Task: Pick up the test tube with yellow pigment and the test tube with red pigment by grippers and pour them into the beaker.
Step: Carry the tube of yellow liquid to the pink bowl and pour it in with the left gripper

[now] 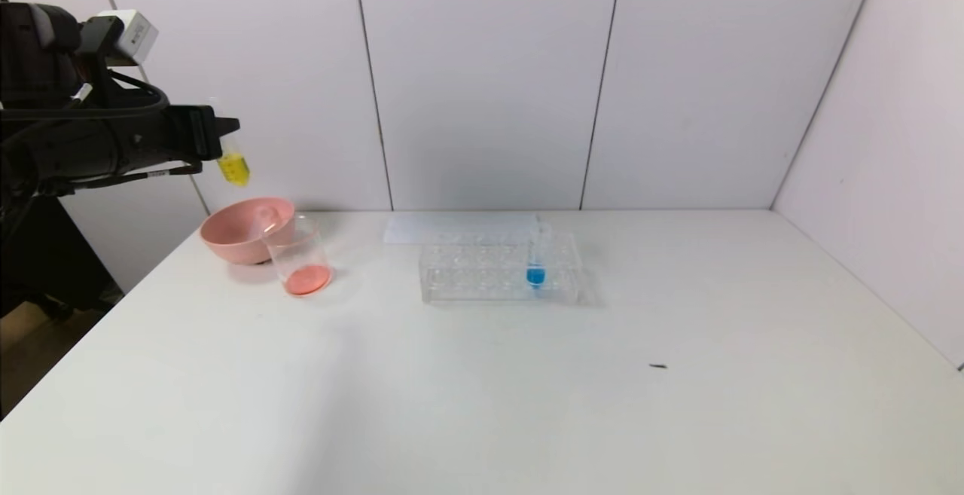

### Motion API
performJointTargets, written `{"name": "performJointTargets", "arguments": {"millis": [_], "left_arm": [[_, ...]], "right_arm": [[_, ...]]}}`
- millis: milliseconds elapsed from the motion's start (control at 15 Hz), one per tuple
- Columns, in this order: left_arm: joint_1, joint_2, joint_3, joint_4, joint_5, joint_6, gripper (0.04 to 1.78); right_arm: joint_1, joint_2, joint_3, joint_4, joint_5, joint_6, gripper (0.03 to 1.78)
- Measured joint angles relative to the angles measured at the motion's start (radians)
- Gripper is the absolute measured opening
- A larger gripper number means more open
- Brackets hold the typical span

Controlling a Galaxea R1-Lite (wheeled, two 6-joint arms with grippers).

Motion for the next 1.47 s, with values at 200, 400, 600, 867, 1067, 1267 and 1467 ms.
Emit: {"name": "performJointTargets", "arguments": {"millis": [200, 400, 600, 867, 1067, 1267, 1467], "left_arm": [[0.037, 0.009, 0.001, 0.0, -0.017, 0.0, 0.44], [0.077, 0.015, 0.014, -0.003, -0.045, 0.001, 0.44], [0.099, 0.023, 0.019, -0.006, -0.053, 0.001, 0.44], [0.136, 0.034, 0.023, -0.008, -0.094, 0.001, 0.44], [0.164, 0.045, 0.026, -0.01, -0.108, 0.001, 0.44], [0.189, 0.061, 0.029, -0.011, -0.119, 0.011, 0.44], [0.194, 0.082, 0.028, -0.013, -0.124, 0.028, 0.44]], "right_arm": [[-0.001, 0.0, 0.0, 0.0, 0.0, 0.0, 1.7], [0.0, 0.0, 0.0, 0.0, 0.0, 0.0, 1.7], [0.0, 0.0, 0.0, 0.0, 0.0, 0.0, 1.7], [-0.001, 0.0, 0.0, 0.0, 0.0, 0.0, 1.7], [-0.001, 0.0, 0.0, 0.0, 0.0, 0.0, 1.7], [0.0, 0.0, 0.0, 0.0, 0.0, 0.0, 1.7], [0.0, 0.0, 0.0, 0.0, 0.0, 0.0, 1.7]]}}
